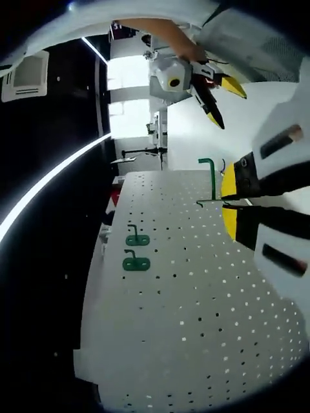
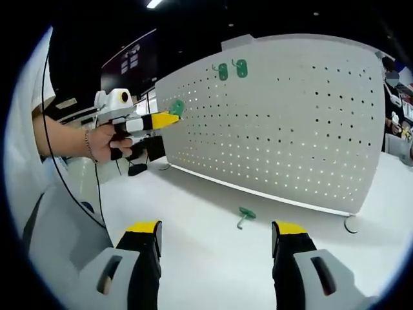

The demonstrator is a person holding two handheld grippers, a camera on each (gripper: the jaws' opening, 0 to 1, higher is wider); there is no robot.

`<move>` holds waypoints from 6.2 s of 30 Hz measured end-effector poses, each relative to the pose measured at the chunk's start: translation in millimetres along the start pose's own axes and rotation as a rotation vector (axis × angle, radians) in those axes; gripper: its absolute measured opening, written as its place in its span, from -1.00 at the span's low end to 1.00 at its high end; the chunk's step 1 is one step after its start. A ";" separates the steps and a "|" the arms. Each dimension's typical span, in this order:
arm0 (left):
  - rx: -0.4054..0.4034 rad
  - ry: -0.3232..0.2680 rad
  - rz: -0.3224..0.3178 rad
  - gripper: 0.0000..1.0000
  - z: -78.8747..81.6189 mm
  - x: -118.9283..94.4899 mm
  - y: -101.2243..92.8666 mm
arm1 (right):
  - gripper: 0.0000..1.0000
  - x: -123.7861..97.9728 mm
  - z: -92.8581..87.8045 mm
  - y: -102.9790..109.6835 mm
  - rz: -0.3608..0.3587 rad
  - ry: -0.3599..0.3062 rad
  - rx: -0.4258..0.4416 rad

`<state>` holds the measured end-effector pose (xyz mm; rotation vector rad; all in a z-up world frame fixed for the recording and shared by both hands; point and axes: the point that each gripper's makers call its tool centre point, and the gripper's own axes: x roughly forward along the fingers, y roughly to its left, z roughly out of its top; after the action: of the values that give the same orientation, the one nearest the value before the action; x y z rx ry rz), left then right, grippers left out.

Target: Insert the hook assembly into the mounting plate slot until the hook locks in place.

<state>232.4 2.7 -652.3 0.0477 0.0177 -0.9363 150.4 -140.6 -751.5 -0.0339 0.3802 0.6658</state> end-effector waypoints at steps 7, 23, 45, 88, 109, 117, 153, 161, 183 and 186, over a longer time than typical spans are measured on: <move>-0.007 -0.015 0.028 -0.94 3.2 -4.7 -3.7 | 0.34 1.1 3.1 2.9 0.005 -0.009 0.001; -0.034 -0.004 0.041 -0.94 -4.8 -4.3 -7.1 | 0.44 -8.5 64.8 15.1 0.045 -0.297 0.039; -0.048 -0.008 0.054 -0.94 -4.9 -6.1 -7.8 | 0.38 25.3 98.0 48.1 0.166 -0.345 0.039; -0.064 -0.028 0.069 -0.94 -0.5 -10.2 -13.9 | -0.04 75.0 141.6 94.2 0.312 -0.386 0.086; -0.063 -0.032 0.064 -0.94 3.3 -11.1 -17.3 | -0.49 80.4 147.9 96.7 0.310 -0.389 0.134; -0.070 -0.031 0.072 -0.94 2.7 -12.1 -17.1 | -0.66 82.6 149.1 96.0 0.300 -0.385 0.189; -0.054 -0.017 0.093 -0.95 3.4 -15.2 -16.9 | -0.98 86.7 148.5 92.1 0.196 -0.363 0.217; -0.043 -0.019 0.098 -0.94 3.7 -14.6 -16.0 | -0.99 86.9 148.9 91.0 0.195 -0.355 0.216; -0.098 0.139 0.024 0.67 -32.1 -3.4 -35.6 | -0.99 86.1 145.8 87.1 0.187 -0.333 0.231; -0.091 0.144 0.029 0.85 -32.7 -3.6 -35.0 | -0.99 86.6 145.2 88.6 0.191 -0.330 0.233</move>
<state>202.3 -13.5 -686.0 0.0305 0.1925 -0.9005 207.2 2.8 -639.2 0.3339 0.1406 0.7971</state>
